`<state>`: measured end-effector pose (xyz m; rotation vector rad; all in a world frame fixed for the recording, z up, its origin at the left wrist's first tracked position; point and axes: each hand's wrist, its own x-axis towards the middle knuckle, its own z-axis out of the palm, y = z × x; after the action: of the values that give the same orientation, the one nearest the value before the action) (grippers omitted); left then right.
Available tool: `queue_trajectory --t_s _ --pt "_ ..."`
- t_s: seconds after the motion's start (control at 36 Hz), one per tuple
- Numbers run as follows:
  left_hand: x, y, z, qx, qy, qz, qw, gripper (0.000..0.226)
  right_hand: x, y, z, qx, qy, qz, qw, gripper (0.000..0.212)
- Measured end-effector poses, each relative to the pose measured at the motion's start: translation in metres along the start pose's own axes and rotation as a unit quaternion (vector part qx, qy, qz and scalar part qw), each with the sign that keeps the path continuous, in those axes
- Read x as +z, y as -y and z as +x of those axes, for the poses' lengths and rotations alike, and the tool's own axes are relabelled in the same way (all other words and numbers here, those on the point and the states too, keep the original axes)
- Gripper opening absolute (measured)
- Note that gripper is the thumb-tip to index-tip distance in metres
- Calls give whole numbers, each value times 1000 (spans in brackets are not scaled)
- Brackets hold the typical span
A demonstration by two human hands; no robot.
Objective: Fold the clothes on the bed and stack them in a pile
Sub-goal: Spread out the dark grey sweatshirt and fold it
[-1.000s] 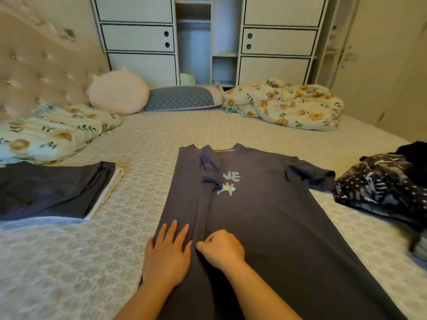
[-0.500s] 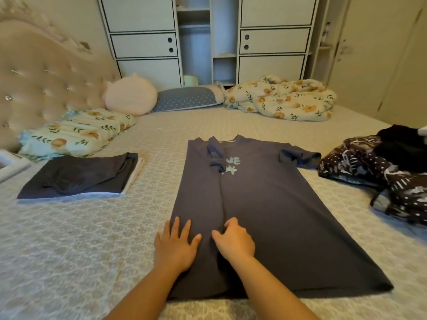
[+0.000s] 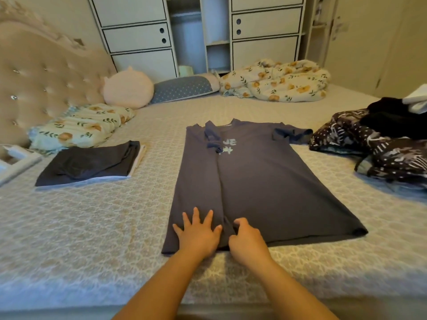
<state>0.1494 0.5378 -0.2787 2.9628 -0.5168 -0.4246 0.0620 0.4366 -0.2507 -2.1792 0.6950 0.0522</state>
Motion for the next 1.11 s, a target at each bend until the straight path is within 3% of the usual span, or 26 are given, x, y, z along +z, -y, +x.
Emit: queue_trajectory --t_s 0.19,0.31,0.44,0.56,0.64,0.75,0.81,0.89,0.94,1.03,1.06,1.11 --pt "-7 -29 -2 -56 -37 -13 998 63 -88 -73 2 4 -198 -28 980 29" --pt "-2 -63 1 17 -59 12 998 63 -133 -121 11 77 -318 -56 943 40" --pt "15 -126 4 147 -27 34 988 65 -152 -150 25 176 -290 -13 941 54" --pt "39 -151 0 220 16 38 975 56 -161 -155 35 177 -214 12 961 37" --pt "41 -154 -4 310 34 27 950 49 -170 -146 39 141 -205 49 967 14" --pt "19 -150 -10 367 120 -55 921 33 -165 -116 39 13 -275 34 961 15" --pt "0 -146 -10 353 201 -141 903 33 -156 -98 37 -96 -244 9 965 19" --pt "-36 -132 -2 264 305 -319 858 38 -140 -77 30 -209 -142 -101 962 24" --pt "-56 -122 21 161 272 -396 862 35 -129 -72 35 -248 -47 -188 949 20" --pt "-76 -115 61 53 92 -263 959 28 -123 -73 47 -202 79 -173 961 36" --pt "-77 -114 74 53 18 -203 978 30 -123 -73 54 -195 65 -127 970 45" --pt "-74 -116 100 60 -26 -140 988 33 -128 -73 76 -198 -26 -48 979 51"
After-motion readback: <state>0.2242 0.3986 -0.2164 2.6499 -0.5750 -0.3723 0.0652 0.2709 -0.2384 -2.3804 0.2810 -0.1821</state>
